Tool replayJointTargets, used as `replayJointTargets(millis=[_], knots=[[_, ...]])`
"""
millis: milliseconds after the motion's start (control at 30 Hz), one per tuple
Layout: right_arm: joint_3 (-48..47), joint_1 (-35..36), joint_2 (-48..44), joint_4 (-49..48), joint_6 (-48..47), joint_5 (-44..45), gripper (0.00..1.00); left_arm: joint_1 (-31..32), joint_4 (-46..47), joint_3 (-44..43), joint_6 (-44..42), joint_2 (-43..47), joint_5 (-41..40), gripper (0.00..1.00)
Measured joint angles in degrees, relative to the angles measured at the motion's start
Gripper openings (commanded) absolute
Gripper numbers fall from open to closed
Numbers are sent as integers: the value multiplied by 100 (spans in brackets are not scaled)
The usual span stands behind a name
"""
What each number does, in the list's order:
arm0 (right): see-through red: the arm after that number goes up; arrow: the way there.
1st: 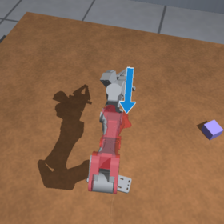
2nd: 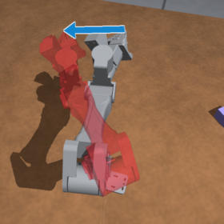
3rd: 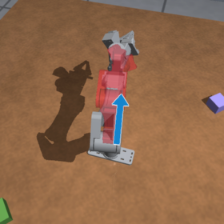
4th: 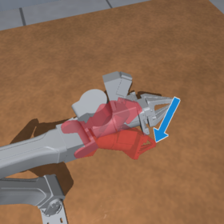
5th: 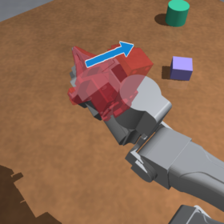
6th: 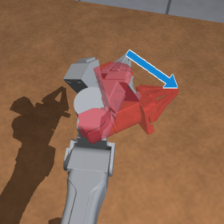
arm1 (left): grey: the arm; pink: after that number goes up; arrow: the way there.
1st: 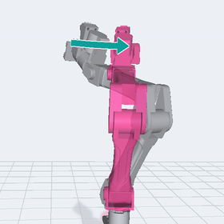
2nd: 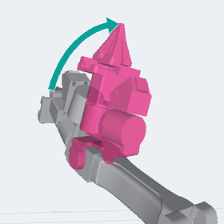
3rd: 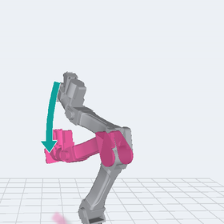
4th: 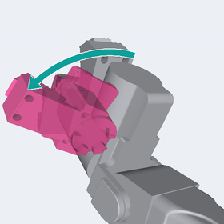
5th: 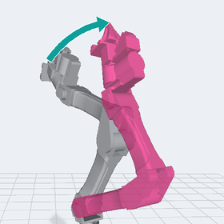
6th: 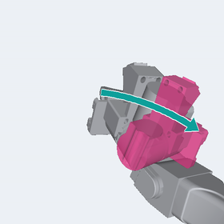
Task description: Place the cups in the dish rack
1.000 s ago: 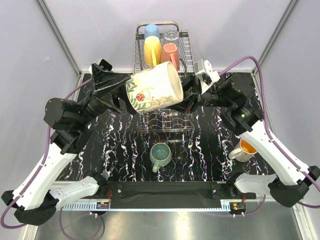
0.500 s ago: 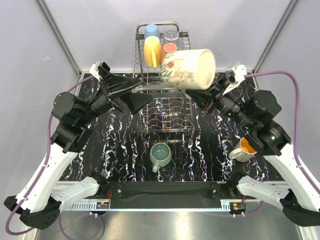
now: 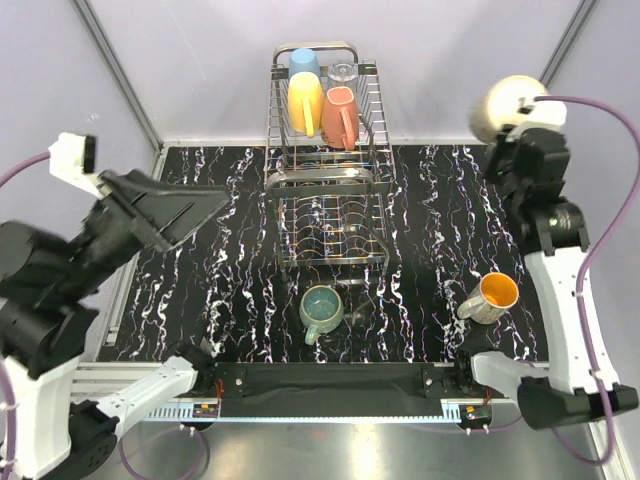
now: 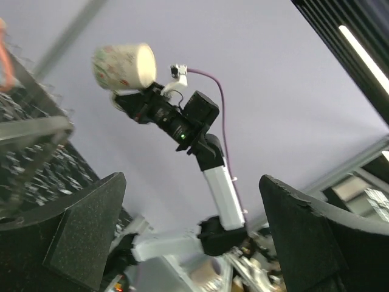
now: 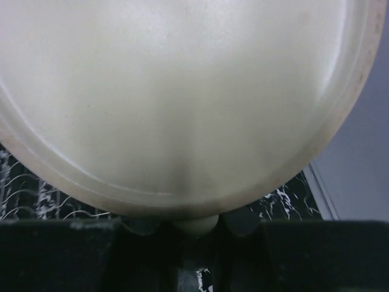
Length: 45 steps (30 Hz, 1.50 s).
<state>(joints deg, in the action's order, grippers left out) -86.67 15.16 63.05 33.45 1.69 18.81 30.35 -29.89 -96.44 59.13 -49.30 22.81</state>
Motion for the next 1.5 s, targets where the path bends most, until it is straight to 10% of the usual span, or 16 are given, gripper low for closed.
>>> replayJointTargets(millis=[233,667,1500], knots=[[472,-1569,638,153,577,-874,0,0,-957,-101,-1036,455,-916,99],[1126,-1414,2632,-986,1001,-3606,0,0,-1827,1541,-1517,1113,-2028,99],[457,264,4472,-2131,549,-3847,0,0,-2022,2736,-1460,1624,-2363,94]])
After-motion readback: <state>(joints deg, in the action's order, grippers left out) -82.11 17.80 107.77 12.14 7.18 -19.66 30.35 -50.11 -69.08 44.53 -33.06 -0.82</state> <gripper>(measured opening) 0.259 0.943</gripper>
